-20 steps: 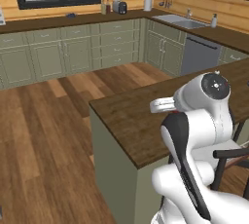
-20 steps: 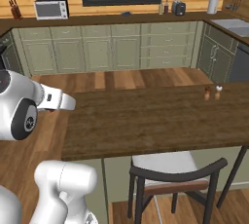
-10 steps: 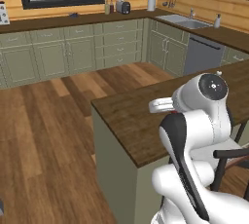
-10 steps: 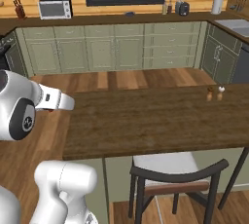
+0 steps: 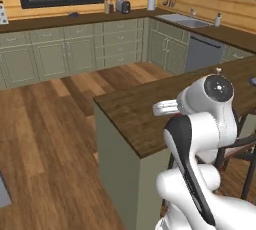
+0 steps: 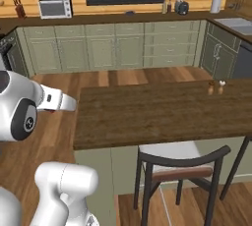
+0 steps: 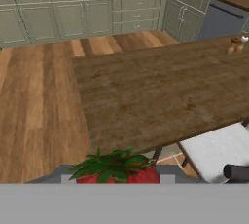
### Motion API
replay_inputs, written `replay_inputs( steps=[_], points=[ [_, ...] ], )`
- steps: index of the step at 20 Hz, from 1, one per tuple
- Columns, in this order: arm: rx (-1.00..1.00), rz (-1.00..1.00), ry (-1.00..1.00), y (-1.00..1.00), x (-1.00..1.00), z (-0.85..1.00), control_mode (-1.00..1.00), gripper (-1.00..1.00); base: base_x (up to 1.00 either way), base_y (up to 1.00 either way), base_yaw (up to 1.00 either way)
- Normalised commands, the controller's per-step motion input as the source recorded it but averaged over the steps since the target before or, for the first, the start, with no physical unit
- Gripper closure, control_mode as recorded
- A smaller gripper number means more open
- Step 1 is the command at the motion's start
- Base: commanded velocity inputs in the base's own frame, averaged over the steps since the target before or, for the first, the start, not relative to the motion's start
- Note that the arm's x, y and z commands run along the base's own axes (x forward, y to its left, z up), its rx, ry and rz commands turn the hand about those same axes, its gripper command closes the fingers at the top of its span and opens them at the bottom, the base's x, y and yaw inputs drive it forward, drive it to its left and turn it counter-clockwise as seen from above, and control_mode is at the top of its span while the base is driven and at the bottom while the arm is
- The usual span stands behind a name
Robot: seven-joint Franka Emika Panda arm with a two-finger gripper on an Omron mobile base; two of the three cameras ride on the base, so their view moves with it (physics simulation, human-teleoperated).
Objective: Take the strawberry from the fridge and place it on top of the pancake, located on the dining counter.
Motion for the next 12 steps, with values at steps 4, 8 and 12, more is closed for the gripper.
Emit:
replay_inputs(
  steps=[4,8,12],
  points=[
    [0.00,0.00,0.00,0.00,0.00,0.00,1.00,1.00,-0.91,-0.11,0.00],
    [0.00,0.00,0.00,0.00,0.00,0.00,1.00,1.00,-0.26,-1.00,-0.10],
    [0.00,0.00,0.00,0.00,0.00,0.00,1.00,1.00,0.12,-1.00,-0.11]
  ],
)
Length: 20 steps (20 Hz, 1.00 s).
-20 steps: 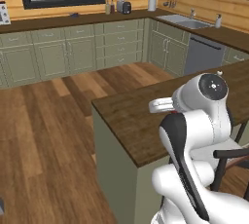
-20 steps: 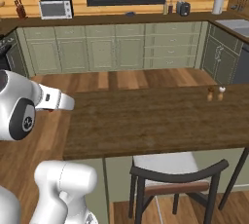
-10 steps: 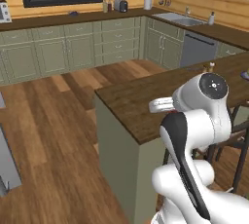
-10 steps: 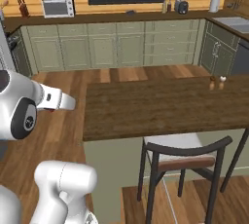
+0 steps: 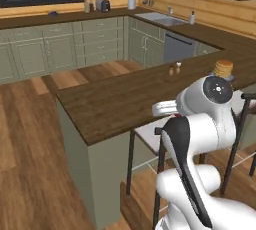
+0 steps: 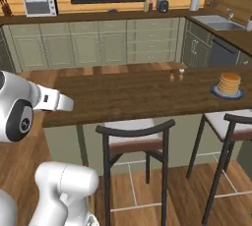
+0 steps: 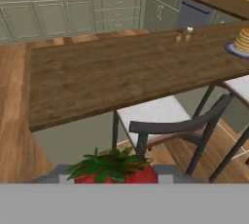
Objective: Take the strawberry from the fridge and place it on top of the pancake, located on the dining counter.
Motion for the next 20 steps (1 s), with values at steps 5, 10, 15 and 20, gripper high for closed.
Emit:
replay_inputs(
  steps=[5,10,15,20],
  points=[
    [0.00,0.00,0.00,0.00,0.00,0.00,1.00,1.00,0.57,-1.00,-0.07],
    [0.00,0.00,0.00,0.00,0.00,0.00,1.00,1.00,0.84,-1.00,0.00],
    [0.00,0.00,0.00,0.00,0.00,0.00,1.00,1.00,0.95,-1.00,0.00],
    [0.00,0.00,0.00,0.00,0.00,0.00,1.00,1.00,0.08,-1.00,0.00]
  ],
)
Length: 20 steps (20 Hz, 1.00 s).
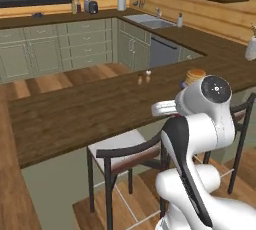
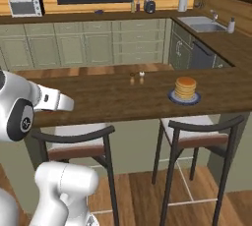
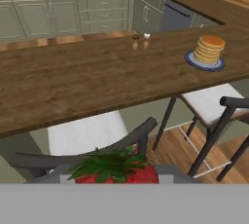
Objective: Take the strawberry from the fridge and place it on top of the pancake, located on the dining counter.
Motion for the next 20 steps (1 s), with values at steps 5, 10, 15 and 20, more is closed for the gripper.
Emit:
replay_inputs(
  steps=[5,10,15,20],
  points=[
    [0.00,0.00,0.00,0.00,0.00,0.00,1.00,1.00,-0.80,-1.00,0.00],
    [0.00,0.00,0.00,0.00,0.00,0.00,1.00,1.00,0.46,-1.00,0.07],
    [0.00,0.00,0.00,0.00,0.00,0.00,1.00,1.00,0.99,-0.94,0.23],
    [0.00,0.00,0.00,0.00,0.00,0.00,1.00,1.00,0.90,-0.84,0.28]
  ],
)
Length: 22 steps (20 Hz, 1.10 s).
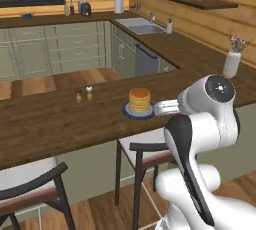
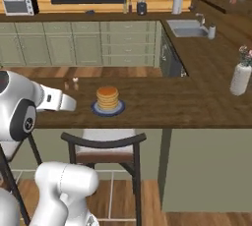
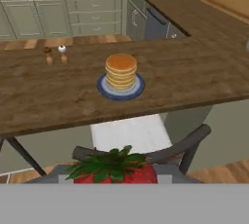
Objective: Take the strawberry from the fridge and place it on top of the pancake, located on the dining counter.
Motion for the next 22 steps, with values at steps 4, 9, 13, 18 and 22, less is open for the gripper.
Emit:
replay_inputs(
  steps=[4,9,13,18,22],
  points=[
    [0.00,0.00,0.00,0.00,0.00,0.00,1.00,1.00,0.65,-0.60,0.42],
    [0.00,0.00,0.00,0.00,0.00,0.00,1.00,1.00,0.68,-0.72,0.37],
    [0.12,0.02,0.01,-0.34,0.50,0.00,-1.00,1.00,0.48,-0.39,0.09],
    [0.17,0.00,0.06,-0.35,1.00,0.00,-1.00,1.00,0.00,0.00,0.00],
    [0.01,-0.03,0.06,-0.11,1.00,0.00,-1.00,1.00,0.00,0.00,0.00]
  ],
)
